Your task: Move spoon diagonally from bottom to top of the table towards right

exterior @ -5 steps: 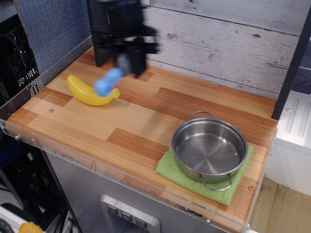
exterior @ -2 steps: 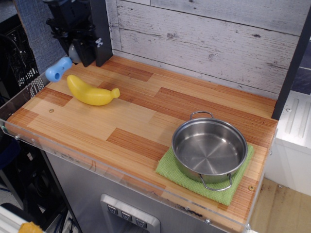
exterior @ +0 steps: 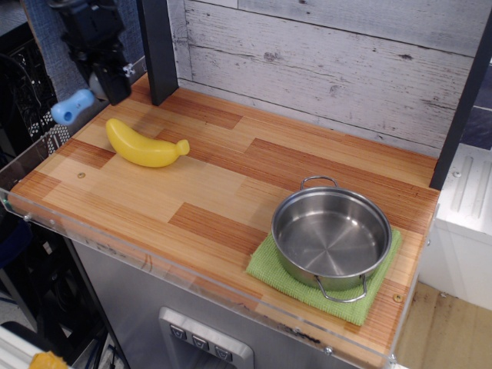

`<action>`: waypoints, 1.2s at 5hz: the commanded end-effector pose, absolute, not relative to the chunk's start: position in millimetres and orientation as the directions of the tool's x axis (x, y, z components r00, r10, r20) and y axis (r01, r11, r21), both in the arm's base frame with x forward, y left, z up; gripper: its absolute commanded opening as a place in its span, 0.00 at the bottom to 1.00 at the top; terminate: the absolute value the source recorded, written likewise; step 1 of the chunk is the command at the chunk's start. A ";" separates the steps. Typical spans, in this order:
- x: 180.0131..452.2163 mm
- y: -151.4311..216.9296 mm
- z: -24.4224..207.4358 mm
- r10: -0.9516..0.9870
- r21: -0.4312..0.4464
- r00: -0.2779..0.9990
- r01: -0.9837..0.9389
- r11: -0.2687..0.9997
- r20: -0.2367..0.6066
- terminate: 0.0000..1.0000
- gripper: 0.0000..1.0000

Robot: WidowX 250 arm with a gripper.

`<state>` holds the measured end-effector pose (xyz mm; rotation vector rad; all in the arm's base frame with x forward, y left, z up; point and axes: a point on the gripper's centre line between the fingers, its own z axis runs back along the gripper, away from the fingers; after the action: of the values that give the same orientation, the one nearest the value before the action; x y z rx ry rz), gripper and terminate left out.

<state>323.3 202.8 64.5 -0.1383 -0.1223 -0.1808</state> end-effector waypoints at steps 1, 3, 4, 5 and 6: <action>311.6 192.3 96.1 -0.116 0.087 0.981 0.104 0.991 0.152 0.00 0.00; 298.5 168.3 77.2 0.085 0.210 0.990 -0.108 0.972 0.116 0.00 0.00; 294.8 165.8 62.0 0.089 0.169 0.990 -0.107 0.980 0.108 0.00 0.00; 288.9 164.7 42.9 0.070 0.000 0.991 -0.071 0.997 0.113 0.00 0.00; 283.4 162.0 32.6 0.050 -0.084 0.991 -0.040 0.996 0.121 0.00 0.00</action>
<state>278.4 160.3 20.4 -0.1030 -0.1013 0.0464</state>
